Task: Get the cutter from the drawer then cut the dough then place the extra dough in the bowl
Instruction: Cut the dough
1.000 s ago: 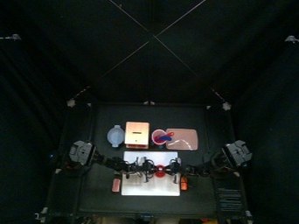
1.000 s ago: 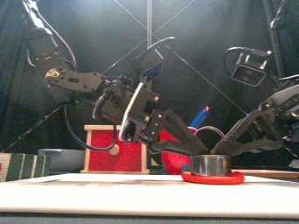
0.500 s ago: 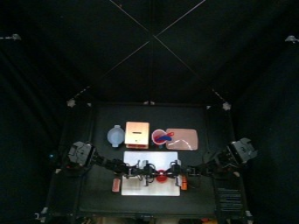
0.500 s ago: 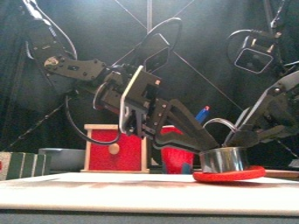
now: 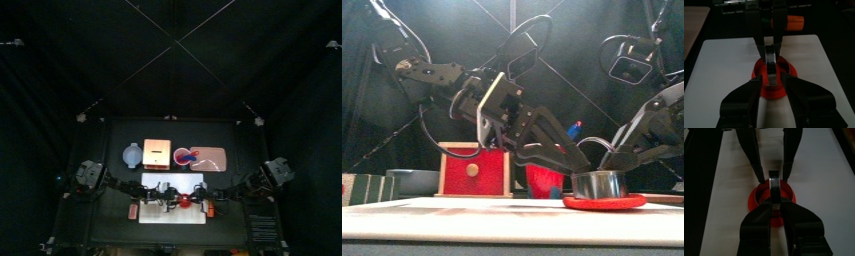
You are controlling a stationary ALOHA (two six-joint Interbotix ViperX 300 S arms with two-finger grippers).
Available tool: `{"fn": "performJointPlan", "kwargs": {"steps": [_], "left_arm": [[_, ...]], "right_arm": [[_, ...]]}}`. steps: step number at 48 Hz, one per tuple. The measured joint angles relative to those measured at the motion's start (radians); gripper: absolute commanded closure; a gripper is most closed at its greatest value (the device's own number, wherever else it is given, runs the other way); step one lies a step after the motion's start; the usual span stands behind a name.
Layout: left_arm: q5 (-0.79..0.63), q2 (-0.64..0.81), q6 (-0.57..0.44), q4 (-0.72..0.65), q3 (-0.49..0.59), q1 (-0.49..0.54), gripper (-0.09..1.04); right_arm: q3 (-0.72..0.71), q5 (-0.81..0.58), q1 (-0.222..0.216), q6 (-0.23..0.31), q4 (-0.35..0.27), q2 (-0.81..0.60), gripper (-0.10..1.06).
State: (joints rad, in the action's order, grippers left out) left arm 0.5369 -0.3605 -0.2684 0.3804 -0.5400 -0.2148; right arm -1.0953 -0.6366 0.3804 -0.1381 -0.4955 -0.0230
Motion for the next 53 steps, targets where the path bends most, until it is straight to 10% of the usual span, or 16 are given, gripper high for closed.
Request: {"fn": "performJointPlan", "kwargs": {"steps": [41, 53], "left_arm": [[0.209, 0.040, 0.009, 0.100, -0.160, -0.049, 0.19], [0.206, -0.032, 0.008, 0.100, -0.121, -0.060, 0.22]], "right_arm": [[0.069, 0.140, -0.086, 0.003, 0.054, 0.040, 0.19], [0.118, 0.379, -0.147, 0.006, 0.080, 0.124, 0.19]]}}
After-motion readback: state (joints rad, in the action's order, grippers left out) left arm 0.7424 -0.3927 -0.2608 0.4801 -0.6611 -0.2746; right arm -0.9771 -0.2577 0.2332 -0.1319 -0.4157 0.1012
